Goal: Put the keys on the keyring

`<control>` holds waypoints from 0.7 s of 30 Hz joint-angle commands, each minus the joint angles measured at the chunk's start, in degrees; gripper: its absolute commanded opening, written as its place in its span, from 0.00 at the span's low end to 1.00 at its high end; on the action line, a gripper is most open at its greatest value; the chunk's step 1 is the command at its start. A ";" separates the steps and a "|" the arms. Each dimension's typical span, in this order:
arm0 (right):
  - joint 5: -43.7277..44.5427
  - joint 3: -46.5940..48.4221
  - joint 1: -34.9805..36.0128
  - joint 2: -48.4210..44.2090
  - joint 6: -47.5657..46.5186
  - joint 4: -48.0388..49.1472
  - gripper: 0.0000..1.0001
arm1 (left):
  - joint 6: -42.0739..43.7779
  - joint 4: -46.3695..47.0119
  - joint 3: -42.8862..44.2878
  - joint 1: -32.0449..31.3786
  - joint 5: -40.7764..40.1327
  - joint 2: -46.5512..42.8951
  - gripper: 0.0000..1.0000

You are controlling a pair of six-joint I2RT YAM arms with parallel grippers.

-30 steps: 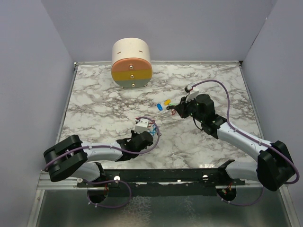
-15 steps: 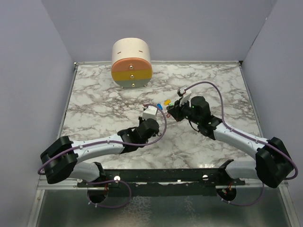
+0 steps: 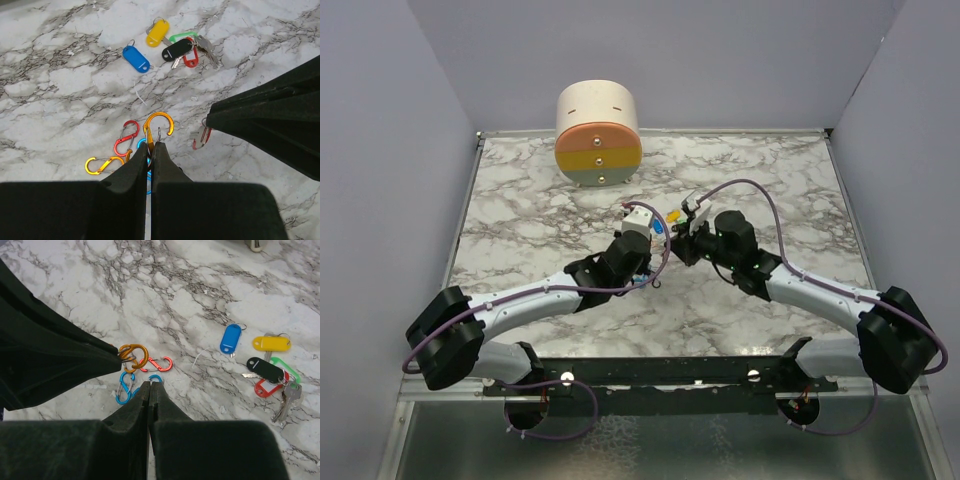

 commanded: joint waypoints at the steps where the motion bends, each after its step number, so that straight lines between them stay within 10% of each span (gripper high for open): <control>1: -2.20 -0.37 1.19 -0.05 -1.88 3.51 0.01 | 0.33 1.44 0.54 1.14 3.92 -0.13 0.00; 21: -1.69 0.65 3.47 3.18 -2.61 5.49 0.01 | -0.32 2.57 0.78 1.62 6.45 1.20 0.00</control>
